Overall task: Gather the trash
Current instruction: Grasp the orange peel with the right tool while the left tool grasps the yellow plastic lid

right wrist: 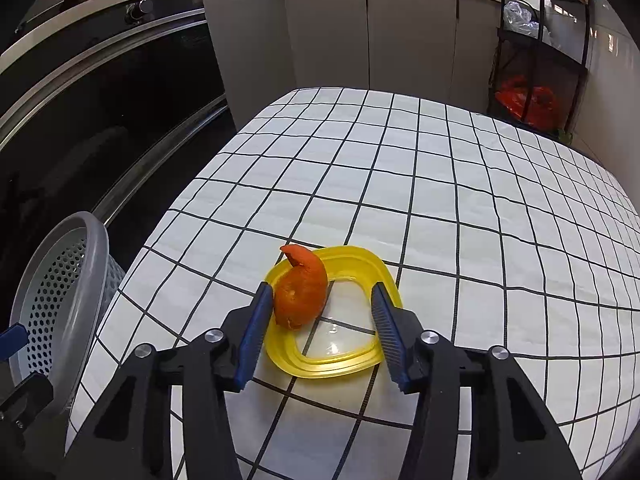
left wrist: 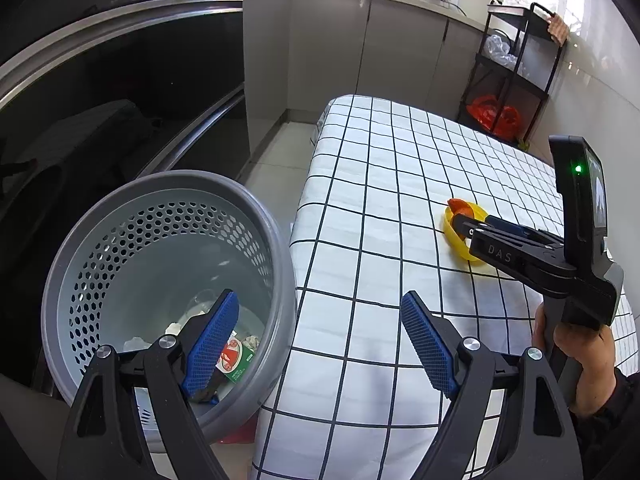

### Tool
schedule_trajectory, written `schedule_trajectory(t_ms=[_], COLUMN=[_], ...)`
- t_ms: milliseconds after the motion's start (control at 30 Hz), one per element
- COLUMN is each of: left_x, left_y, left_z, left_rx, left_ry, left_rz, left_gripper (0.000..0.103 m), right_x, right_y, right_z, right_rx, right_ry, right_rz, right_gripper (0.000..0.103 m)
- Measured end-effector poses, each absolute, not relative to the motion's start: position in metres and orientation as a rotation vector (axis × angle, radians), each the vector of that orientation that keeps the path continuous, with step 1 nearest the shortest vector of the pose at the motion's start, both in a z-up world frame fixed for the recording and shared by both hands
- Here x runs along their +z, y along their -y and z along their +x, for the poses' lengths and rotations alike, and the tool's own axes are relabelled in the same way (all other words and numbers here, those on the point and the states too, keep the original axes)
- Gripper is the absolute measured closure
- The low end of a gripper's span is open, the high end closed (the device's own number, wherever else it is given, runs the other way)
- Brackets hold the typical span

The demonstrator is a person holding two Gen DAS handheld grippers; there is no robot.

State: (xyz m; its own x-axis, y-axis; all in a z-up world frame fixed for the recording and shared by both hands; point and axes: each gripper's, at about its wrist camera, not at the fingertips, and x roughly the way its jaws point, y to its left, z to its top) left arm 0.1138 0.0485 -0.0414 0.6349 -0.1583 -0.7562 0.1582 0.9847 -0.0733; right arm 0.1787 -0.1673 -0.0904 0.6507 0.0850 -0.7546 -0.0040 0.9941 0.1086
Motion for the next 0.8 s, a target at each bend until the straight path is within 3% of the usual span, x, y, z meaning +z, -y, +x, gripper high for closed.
schedule_trajectory(t_ms=[67, 100, 200, 733, 800], left_x=[-0.041, -0.042, -0.042, -0.043, -0.042], left_y=[-0.049, -0.049, -0.050, -0.008, 0.009], left_z=[0.114, 0.113, 0.113, 0.101, 0.098], left_rx=[-0.179, -0.177, -0.173, -0.254, -0.258], left_ry=[-0.865, -0.866, -0.867, -0.876, -0.868], left_rz=[0.002, 0.003, 0.003, 0.003, 0.040], left_gripper=[0.022, 0.022, 0.022, 0.018, 0.013], right_x=[-0.090, -0.090, -0.088, -0.024, -0.018], right_y=[0.163, 0.161, 0.157, 0.232, 0.249], right_z=[0.179, 0.178, 0.175, 0.078, 0.065], right_rx=[0.062, 0.070, 0.084, 0.006, -0.008], right_ry=[-0.860, -0.858, -0.853, -0.729, -0.714], right_rz=[0.084, 0.074, 0.064, 0.236, 0.280], right_gripper=[0.065, 0.075, 0.081, 0.083, 0.083])
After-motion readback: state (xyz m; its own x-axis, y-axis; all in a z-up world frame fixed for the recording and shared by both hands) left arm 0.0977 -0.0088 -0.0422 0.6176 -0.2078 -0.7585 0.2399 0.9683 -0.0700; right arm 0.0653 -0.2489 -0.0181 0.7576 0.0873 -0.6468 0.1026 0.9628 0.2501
